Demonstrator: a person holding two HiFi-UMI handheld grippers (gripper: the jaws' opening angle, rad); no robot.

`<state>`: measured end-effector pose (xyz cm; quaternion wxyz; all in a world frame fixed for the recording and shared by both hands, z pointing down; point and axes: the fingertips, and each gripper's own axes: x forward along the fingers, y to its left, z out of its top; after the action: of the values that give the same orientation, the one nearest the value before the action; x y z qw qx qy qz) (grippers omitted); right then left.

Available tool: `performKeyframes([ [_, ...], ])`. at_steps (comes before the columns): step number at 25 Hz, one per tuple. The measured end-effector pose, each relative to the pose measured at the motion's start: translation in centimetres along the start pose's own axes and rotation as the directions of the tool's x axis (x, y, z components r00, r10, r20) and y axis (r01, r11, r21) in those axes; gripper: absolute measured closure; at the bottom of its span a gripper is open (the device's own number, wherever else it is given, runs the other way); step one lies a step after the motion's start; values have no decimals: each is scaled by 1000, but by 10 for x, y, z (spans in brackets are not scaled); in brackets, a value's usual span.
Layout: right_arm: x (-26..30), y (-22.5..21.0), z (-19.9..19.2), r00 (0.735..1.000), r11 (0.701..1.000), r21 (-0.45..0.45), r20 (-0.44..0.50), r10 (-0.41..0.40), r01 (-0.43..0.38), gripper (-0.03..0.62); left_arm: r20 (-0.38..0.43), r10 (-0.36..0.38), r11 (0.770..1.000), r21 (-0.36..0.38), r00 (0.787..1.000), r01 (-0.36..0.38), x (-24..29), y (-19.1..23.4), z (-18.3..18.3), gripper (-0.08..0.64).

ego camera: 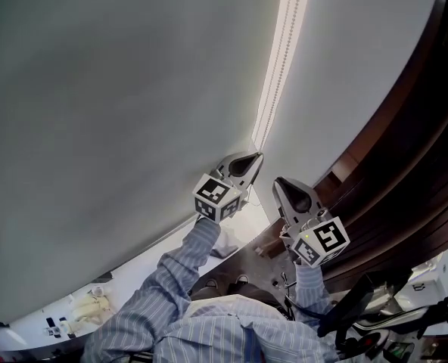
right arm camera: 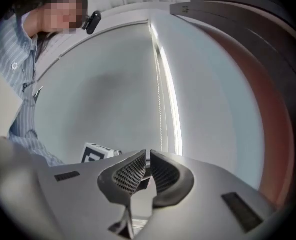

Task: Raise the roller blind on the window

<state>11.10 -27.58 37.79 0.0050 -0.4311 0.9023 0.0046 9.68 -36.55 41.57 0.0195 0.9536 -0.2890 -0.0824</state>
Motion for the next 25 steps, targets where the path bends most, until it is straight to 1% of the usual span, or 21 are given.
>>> performKeyframes([
  [2, 10, -3, 22, 1000, 997, -73, 14, 1, 0, 577, 12, 1, 1000, 9, 1000, -1, -6, -6, 0, 555],
  [3, 14, -4, 33, 999, 996, -89, 32, 4, -2, 557, 17, 4, 1000, 5, 1000, -4, -10, -8, 0, 555],
  [5, 22, -6, 53, 997, 996, -86, 70, 18, -12, 505, 27, 8, 1000, -8, 1000, -8, -16, -10, -1, 555],
  [6, 25, -6, 61, 996, 996, -84, 84, 24, -17, 490, 33, 11, 1000, -9, 999, -11, -19, -12, -1, 555],
  [9, 36, -4, 79, 994, 994, -103, 100, 48, -38, 476, 50, 38, 999, -5, 998, -38, -29, -12, -3, 555],
  [11, 43, 0, 86, 991, 993, -98, 107, 80, -70, 476, 62, 53, 999, -3, 997, -53, -35, -13, -5, 555],
  [13, 49, 7, 91, 987, 991, -83, 113, 116, -107, 476, 72, 51, 999, -14, 996, -51, -39, -17, -6, 557],
  [15, 54, 14, 97, 983, 988, -81, 126, 137, -128, 476, 73, 46, 999, -20, 996, -44, -42, -23, -6, 557],
  [19, 60, 14, 123, 974, 989, -88, 183, 133, -118, 477, 77, 52, 999, -6, 996, -52, -45, -29, -6, 557],
  [22, 66, 11, 139, 975, 989, -107, 188, 119, -100, 482, 67, 50, 999, 8, 997, -51, -46, -35, -6, 557],
  [23, 67, 10, 142, 976, 989, -115, 185, 112, -92, 500, 67, 50, 999, 11, 996, -51, -46, -36, -6, 557],
  [24, 68, 10, 143, 976, 989, -118, 184, 113, -92, 568, 70, 51, 999, 10, 996, -52, -46, -37, -5, 557],
  [25, 67, 11, 144, 974, 988, -112, 190, 122, -102, 571, 72, 54, 998, 7, 996, -55, -47, -38, -6, 557],
])
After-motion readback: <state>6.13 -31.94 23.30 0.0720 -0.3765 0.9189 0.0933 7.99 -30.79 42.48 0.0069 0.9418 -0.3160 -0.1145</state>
